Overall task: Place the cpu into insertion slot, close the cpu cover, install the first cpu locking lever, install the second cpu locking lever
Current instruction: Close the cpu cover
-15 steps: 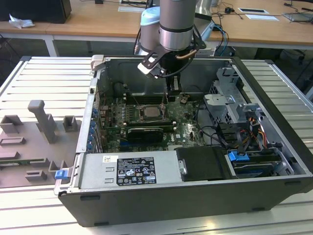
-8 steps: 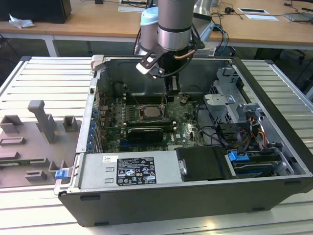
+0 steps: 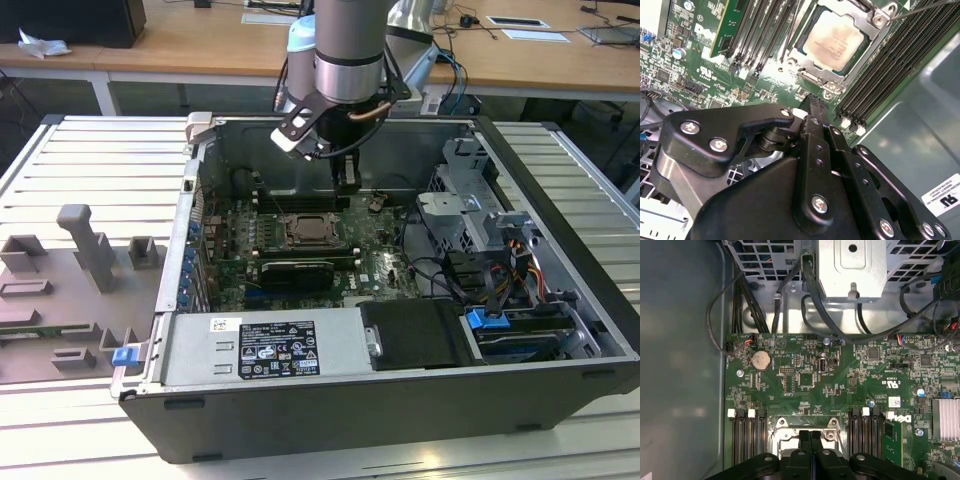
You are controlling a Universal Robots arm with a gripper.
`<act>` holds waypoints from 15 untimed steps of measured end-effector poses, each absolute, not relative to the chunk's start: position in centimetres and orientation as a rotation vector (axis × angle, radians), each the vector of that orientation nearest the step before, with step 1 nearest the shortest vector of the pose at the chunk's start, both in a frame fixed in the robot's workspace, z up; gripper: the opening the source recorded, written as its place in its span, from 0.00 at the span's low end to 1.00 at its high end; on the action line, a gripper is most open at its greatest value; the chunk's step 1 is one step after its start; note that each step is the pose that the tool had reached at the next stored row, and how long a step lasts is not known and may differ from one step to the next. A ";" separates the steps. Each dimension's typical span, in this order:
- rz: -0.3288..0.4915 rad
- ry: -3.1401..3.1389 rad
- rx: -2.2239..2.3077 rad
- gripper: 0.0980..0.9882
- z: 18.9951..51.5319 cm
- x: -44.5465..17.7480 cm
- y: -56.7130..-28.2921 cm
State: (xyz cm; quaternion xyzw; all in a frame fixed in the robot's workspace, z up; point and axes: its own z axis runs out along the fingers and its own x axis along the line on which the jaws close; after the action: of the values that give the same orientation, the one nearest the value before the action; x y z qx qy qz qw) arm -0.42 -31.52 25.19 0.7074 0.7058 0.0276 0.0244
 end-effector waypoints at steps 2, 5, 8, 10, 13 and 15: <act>0.086 2.184 2.189 0.01 25.1 -0.5 -31.5; 0.085 2.184 2.189 0.01 24.8 -0.7 -31.5; 0.083 2.185 2.189 0.01 24.5 -1.0 -31.5; 0.083 2.185 2.189 0.01 24.4 -1.3 -31.5; 0.082 2.186 2.190 0.01 24.2 -2.1 -31.5; 0.080 2.187 2.191 0.01 23.9 -2.3 -31.5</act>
State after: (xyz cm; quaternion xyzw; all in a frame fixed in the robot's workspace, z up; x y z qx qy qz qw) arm -2.33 -31.52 23.93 0.7073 0.7061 0.0258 0.0225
